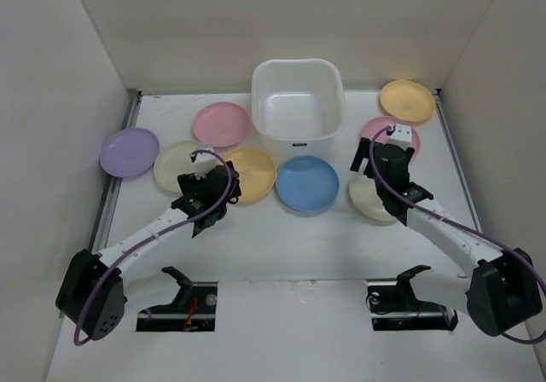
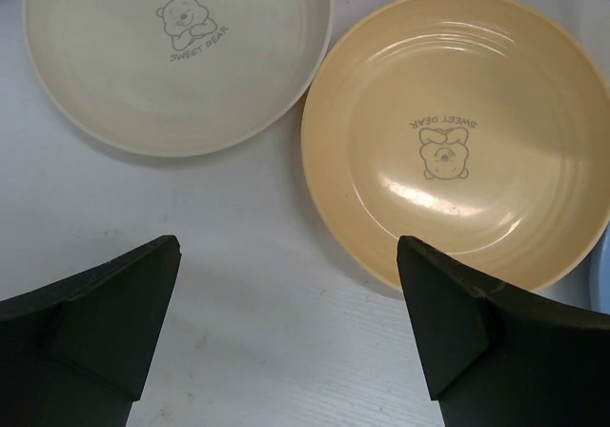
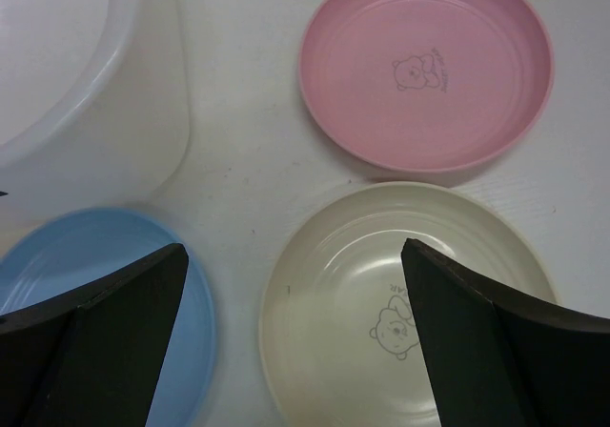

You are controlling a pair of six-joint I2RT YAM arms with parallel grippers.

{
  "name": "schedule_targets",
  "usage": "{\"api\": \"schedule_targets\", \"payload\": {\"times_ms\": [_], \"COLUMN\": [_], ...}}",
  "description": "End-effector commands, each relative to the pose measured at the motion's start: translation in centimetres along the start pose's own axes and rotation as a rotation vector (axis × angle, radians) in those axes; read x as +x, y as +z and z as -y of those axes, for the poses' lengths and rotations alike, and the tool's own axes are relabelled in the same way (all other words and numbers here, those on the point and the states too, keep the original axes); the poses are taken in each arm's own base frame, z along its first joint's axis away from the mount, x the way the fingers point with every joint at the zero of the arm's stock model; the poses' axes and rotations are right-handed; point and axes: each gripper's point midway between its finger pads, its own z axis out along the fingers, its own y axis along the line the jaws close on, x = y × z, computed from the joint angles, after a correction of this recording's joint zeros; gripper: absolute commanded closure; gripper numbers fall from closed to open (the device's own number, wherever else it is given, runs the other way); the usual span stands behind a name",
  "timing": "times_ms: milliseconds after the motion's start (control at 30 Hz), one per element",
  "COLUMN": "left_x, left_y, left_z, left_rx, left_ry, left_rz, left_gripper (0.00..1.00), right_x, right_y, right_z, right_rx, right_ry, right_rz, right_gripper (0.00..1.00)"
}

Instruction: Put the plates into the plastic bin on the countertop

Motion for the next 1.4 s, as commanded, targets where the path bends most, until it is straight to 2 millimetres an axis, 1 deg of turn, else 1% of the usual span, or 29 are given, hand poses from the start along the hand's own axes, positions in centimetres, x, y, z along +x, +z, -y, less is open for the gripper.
{"api": "schedule_targets", "payload": {"times_ms": [0, 133, 200, 267, 333, 433, 500, 533, 600, 667, 767, 800, 900, 1000, 1067, 1167, 1267, 1367], "left_x": [-2.2, -3.0, -4.0, -4.7, -5.4, -7.5, -9.5, -10.2, -11.8, -12.4, -12.0, -11.5, -10.2, -8.5, -7.5, -6.6, -5.6, -4.5], "left_y": [-0.8, -1.4, -1.7, -1.5, -0.6, 1.0, 2.1, 2.6, 3.7, 4.8, 6.7, 7.4, 8.8, 10.1, 11.0, 12.0, 13.2, 14.3], "left_z": [-0.4, -0.6, -1.1, -1.9, -2.8, -4.9, -6.7, -7.4, -9.8, -11.7, -14.7, -15.8, -18.7, -21.0, -22.0, -22.9, -23.3, -23.6], "left_rx": [-0.011, 0.008, 0.006, -0.015, -0.048, -0.116, -0.177, -0.201, -0.28, -0.341, -0.426, -0.458, -0.533, -0.614, -0.656, -0.69, -0.709, -0.728], "left_ry": [-0.04, -0.033, -0.063, -0.082, -0.112, -0.189, -0.254, -0.277, -0.334, -0.395, -0.471, -0.503, -0.629, -0.749, -0.829, -0.943, -1.031, -1.129], "left_rz": [0.052, 0.079, 0.11, 0.125, 0.131, 0.145, 0.157, 0.161, 0.173, 0.172, 0.143, 0.129, 0.113, 0.1, 0.096, 0.107, 0.096, 0.094], "left_gripper": [0.0, 0.0, 0.0, 0.0, 0.0, 0.0, 0.01, 0.02, 0.03, 0.06, 0.11, 0.14, 0.24, 0.3, 0.32, 0.33, 0.36, 0.39], "right_x": [-2.0, -2.0, -1.9, -2.0, -2.1, -1.3, -0.5, 0.0, 1.3, 2.6, 4.9, 5.5, 6.0, 6.1, 6.1, 6.6, 7.5, 8.3], "right_y": [-0.4, -0.6, -0.7, -1.0, -1.5, -2.5, -3.2, -3.6, -4.2, -4.9, -5.4, -5.4, -5.5, -5.6, -5.6, -5.7, -5.9, -6.2], "right_z": [-0.8, -1.6, -2.0, -2.7, -3.9, -6.6, -8.4, -9.3, -11.1, -12.6, -13.8, -14.2, -15.0, -15.8, -16.4, -17.0, -17.2, -17.0], "right_rx": [-0.034, -0.054, -0.062, -0.084, -0.12, -0.185, -0.233, -0.254, -0.298, -0.338, -0.372, -0.387, -0.406, -0.429, -0.449, -0.469, -0.479, -0.474], "right_ry": [0.052, 0.041, 0.029, 0.029, 0.033, 0.006, -0.015, -0.028, -0.057, -0.093, -0.124, -0.134, -0.147, -0.147, -0.14, -0.139, -0.157, -0.177], "right_rz": [0.07, 0.065, 0.063, 0.067, 0.069, 0.055, 0.041, 0.03, 0.004, -0.018, -0.047, -0.052, -0.059, -0.06, -0.058, -0.07, -0.094, -0.121], "right_gripper": [0.0, 0.0, 0.0, 0.0, 0.0, 0.0, 0.0, 0.0, 0.0, 0.0, 0.0, 0.0, 0.0, 0.0, 0.0, 0.0, 0.0, 0.0]}}
